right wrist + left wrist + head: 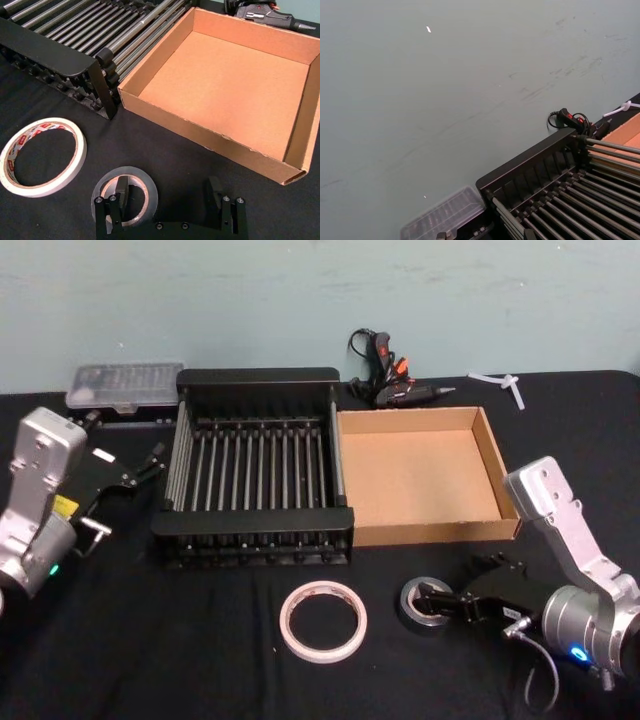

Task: Pick up the white tape and place it into the black box , Pick up the silver tape and place it into the brown box.

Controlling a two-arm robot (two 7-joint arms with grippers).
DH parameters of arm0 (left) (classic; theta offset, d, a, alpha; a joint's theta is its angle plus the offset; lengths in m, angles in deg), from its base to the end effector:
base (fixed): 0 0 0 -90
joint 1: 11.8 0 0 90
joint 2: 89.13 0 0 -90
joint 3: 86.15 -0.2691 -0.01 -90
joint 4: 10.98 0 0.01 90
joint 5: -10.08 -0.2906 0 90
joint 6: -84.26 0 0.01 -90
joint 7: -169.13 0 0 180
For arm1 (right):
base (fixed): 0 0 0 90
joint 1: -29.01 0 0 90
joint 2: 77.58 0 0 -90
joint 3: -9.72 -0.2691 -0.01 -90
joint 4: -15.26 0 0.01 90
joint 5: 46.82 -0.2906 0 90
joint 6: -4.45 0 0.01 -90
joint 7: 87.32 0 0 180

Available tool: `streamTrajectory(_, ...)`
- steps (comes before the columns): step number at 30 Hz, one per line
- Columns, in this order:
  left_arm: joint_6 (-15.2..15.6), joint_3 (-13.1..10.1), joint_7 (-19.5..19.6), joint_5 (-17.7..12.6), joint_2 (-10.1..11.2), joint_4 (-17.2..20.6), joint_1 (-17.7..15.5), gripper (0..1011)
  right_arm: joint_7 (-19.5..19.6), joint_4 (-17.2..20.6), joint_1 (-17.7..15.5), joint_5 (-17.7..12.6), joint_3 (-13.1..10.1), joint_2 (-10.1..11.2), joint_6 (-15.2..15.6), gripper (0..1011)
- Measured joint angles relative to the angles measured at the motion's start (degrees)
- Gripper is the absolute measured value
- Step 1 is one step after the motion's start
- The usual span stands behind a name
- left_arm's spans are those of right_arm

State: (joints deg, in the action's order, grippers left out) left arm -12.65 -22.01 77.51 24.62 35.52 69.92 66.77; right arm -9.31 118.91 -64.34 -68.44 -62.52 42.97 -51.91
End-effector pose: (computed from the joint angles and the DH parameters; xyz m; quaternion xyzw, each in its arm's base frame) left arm 0.3375 0.0756 -0.2819 0.1415 -0.1325 0.5799 0.7913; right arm 0.2749 -0.0269 -0.2483 -0.2548 0.1470 -0.4620 0.8366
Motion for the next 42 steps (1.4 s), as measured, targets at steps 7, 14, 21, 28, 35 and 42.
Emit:
streamTrajectory(7,0.0,0.0,0.0,0.0,0.0,0.0,0.0,1001,-0.8,-0.45,0.27,0.89,0.11,-0.6,0.56,1002)
streamTrajectory(14,0.0,0.0,0.0,0.0,0.0,0.0,0.0,1001,-1.3,-0.67,0.21,1.85,-0.04,-0.99,0.97,1002)
streamTrajectory(21,0.0,0.0,0.0,0.0,0.0,0.0,0.0,1001,-1.51,-0.64,-0.06,2.59,-0.38,-1.35,1.28,1002)
streamTrajectory(28,0.0,0.0,0.0,0.0,0.0,0.0,0.0,1001,-1.48,-0.6,-0.05,2.54,-0.38,-1.29,1.26,1002)
streamTrajectory(35,0.0,0.0,0.0,0.0,0.0,0.0,0.0,1001,-1.45,-0.57,-0.05,2.44,-0.36,-1.26,1.23,868)
streamTrajectory(42,0.0,0.0,0.0,0.0,0.0,0.0,0.0,1001,-1.42,-0.55,-0.05,2.35,-0.32,-1.23,1.19,677)
